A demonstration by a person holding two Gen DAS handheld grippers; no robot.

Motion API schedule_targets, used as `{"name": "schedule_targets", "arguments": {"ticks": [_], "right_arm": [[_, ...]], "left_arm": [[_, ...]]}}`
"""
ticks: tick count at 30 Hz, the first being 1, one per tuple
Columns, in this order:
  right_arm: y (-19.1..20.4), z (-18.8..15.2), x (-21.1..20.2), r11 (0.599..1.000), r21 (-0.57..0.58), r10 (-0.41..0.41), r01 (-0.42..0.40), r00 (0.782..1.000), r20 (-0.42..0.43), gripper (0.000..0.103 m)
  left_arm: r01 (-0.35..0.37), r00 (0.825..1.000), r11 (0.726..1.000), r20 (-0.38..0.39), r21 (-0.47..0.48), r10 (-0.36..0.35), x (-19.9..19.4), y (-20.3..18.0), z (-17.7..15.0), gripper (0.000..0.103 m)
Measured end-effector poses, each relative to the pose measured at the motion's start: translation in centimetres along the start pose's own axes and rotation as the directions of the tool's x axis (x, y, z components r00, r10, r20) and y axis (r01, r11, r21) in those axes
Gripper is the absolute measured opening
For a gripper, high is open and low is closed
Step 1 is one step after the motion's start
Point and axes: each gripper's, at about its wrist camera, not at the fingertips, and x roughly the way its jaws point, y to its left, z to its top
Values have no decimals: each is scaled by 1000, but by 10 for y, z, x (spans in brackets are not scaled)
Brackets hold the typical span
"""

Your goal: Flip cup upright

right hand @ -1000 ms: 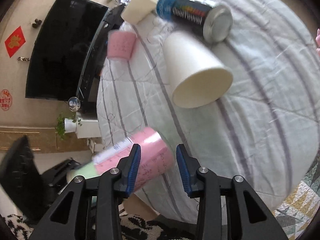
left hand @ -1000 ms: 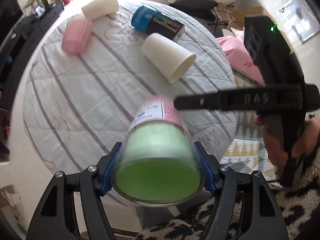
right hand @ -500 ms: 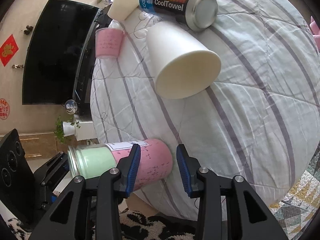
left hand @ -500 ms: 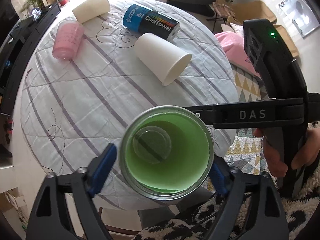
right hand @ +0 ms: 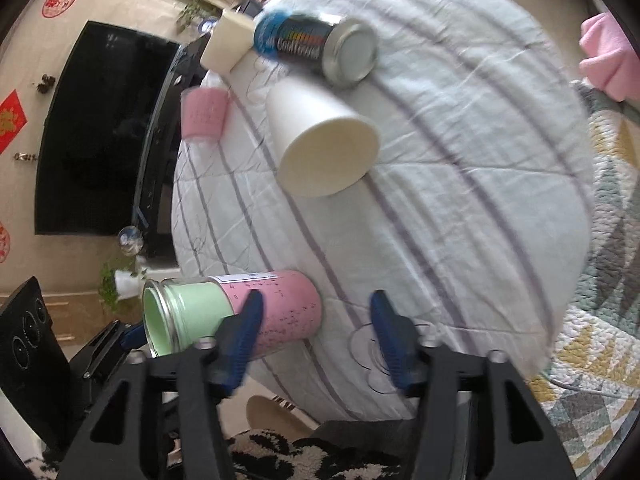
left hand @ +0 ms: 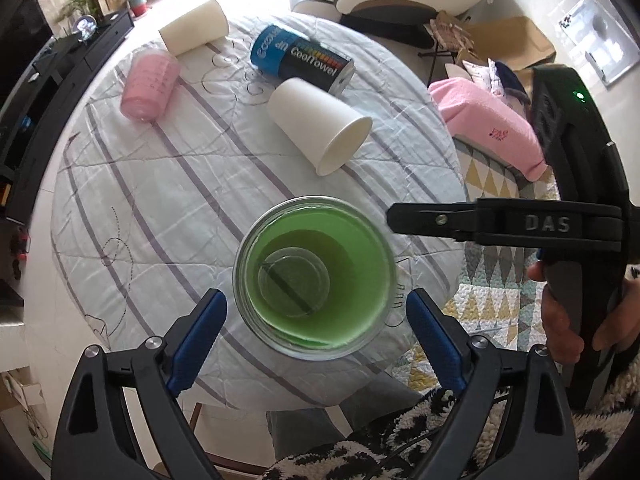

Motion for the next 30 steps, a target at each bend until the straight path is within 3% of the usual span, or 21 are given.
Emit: {"name": "schedule_targets", "arguments": {"ticks": [3, 6, 16, 19, 24, 30], "right_arm": [[1, -6, -21, 1000, -3, -30, 30, 998, 55, 69], [9, -14, -45, 993, -26, -109, 113, 987, 120, 77], [47, -52, -103, 958, -125, -216, 259, 934, 283, 80], [59, -70, -110, 954, -123, -224, 275, 920, 321, 81], [73, -104, -114, 950, -72, -256, 304, 890, 379, 81], [84, -137, -115, 948, -32, -275, 316, 868, 414, 81]], "left_arm": [[-21, 999, 1000, 34, -13, 21, -13, -4, -4, 94], [-38, 996, 999, 78, -36, 41, -31, -10, -9, 94], [-108, 967, 988, 220, -109, 130, -86, -24, -41, 95], [-166, 950, 982, 251, -93, 184, -100, -22, -50, 95], [-163, 945, 984, 276, -70, 176, -116, -8, -69, 95], [-156, 940, 988, 304, -19, 154, -124, -2, -90, 95]]}}
